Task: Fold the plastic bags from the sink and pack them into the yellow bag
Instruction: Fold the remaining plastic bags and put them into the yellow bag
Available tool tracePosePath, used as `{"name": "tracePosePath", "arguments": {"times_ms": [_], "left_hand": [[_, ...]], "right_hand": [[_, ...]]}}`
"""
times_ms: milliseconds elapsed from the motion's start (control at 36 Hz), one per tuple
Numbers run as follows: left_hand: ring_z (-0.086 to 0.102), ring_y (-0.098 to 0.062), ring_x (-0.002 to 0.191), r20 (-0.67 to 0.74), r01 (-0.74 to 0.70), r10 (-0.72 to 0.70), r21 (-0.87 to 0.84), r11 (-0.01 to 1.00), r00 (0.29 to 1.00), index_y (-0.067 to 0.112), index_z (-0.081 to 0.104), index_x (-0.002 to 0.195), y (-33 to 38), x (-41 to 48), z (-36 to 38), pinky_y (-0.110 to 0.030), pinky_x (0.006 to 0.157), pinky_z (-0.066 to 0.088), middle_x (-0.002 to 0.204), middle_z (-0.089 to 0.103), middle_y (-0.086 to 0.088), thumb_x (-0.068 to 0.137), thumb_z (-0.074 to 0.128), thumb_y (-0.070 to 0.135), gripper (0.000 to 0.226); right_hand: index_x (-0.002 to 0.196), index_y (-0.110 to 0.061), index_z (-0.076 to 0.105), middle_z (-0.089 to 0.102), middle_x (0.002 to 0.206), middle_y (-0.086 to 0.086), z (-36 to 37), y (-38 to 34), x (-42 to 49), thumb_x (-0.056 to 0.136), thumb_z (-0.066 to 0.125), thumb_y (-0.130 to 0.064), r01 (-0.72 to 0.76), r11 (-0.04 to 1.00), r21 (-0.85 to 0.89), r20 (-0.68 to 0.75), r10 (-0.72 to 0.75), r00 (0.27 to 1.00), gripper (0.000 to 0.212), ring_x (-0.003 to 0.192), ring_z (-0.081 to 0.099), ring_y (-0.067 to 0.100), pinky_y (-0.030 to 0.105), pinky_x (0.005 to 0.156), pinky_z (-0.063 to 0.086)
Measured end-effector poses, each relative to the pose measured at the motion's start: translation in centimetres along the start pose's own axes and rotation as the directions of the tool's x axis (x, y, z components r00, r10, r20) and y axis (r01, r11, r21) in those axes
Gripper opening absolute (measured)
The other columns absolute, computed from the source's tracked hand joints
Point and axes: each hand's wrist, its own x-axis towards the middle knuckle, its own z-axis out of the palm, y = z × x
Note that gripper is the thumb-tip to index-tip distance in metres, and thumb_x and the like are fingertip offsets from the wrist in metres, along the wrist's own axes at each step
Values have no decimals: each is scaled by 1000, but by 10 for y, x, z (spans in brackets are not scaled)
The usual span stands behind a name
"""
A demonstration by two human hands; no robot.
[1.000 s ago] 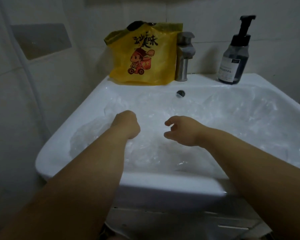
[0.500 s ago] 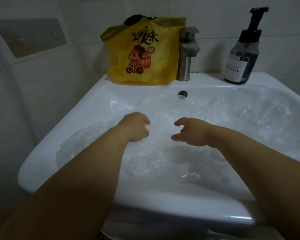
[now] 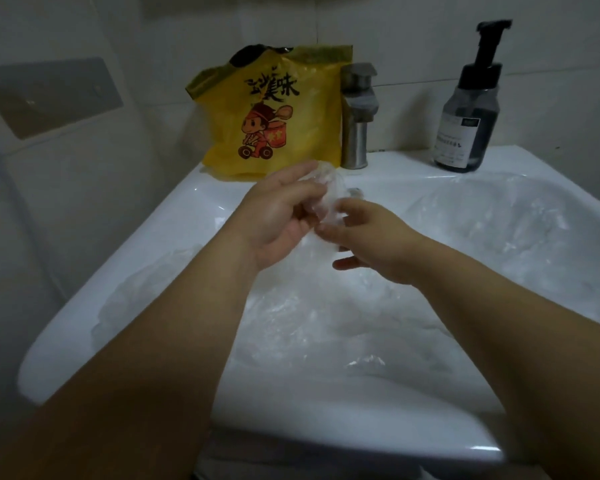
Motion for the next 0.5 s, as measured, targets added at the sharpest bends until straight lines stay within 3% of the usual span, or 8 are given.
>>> {"name": "tracePosePath", "arguments": {"times_ms": [56, 83, 139, 194, 250, 333, 417, 500], "left_hand": [[54, -11, 70, -49, -28, 27, -17, 999, 998, 0, 47, 138, 1, 6, 8, -21, 63, 51, 88, 59, -10, 92, 53, -3, 46], [55, -9, 71, -118, -40, 39, -3, 999, 992, 1, 47, 138, 0, 8, 11, -21, 65, 50, 89, 61, -9, 93, 55, 0, 46], [59, -10, 88, -235, -59, 89, 133, 989, 968, 10, 46, 139, -5, 12, 9, -25, 77, 49, 114, 63, -8, 92, 61, 10, 50], [54, -14, 113, -274, -33, 148, 383, 923, 950, 19, 41, 144, -12, 12, 3, -29, 90, 44, 137, 52, -2, 90, 67, 24, 60], [43, -16, 129, -258, -46, 235, 576, 816, 937, 27, 34, 148, -16, 12, -4, -29, 95, 39, 147, 41, 2, 87, 69, 35, 71], [33, -16, 139, -194, -90, 279, 649, 756, 941, 35, 23, 152, -13, 12, -15, -31, 106, 35, 156, 28, 4, 83, 73, 41, 85], [48, -17, 127, -106, -75, 196, 669, 739, 975, 35, 27, 150, -16, 12, -19, -32, 95, 50, 145, 42, 6, 76, 80, 38, 91], [60, -3, 91, -43, -136, 232, 700, 701, 972, 26, 57, 126, -18, 12, -13, -16, 67, 49, 106, 64, 12, 79, 78, 31, 52]], "right_hand": [[105, -15, 62, 66, 112, 10, -3, -2, 0, 96, 56, -19, -10, 997, 72, -80, 16, 997, 12, 103, 64, 26, 32, 72, 57], [99, -16, 62, 66, 110, 11, -6, -4, 1, 97, 53, -18, -15, 992, 129, -117, 30, 993, 9, 101, 64, 27, 31, 69, 57], [95, -17, 60, 66, 103, 10, -13, -9, 1, 98, 49, -12, -22, 961, 275, -176, 72, 982, 12, 99, 64, 29, 32, 67, 57], [96, -15, 59, 64, 101, 10, -18, -12, 2, 97, 46, -9, -15, 901, 433, -202, 113, 973, 15, 99, 64, 33, 37, 70, 58], [101, -13, 60, 65, 102, 10, -22, -12, 2, 98, 45, -12, -9, 833, 553, -191, 137, 972, 15, 97, 65, 32, 41, 72, 58], [112, -11, 61, 68, 109, 11, -23, -11, 1, 100, 42, -22, -29, 772, 635, -124, 139, 983, 25, 96, 67, 30, 43, 74, 57], [117, -10, 60, 68, 115, 14, -25, -10, 1, 101, 38, -23, -60, 705, 706, -50, 133, 990, 30, 102, 67, 32, 49, 82, 56], [129, -11, 56, 68, 118, 10, -24, -11, 1, 102, 37, -24, -69, 686, 724, -72, 175, 982, 35, 102, 67, 30, 46, 82, 57]]}}
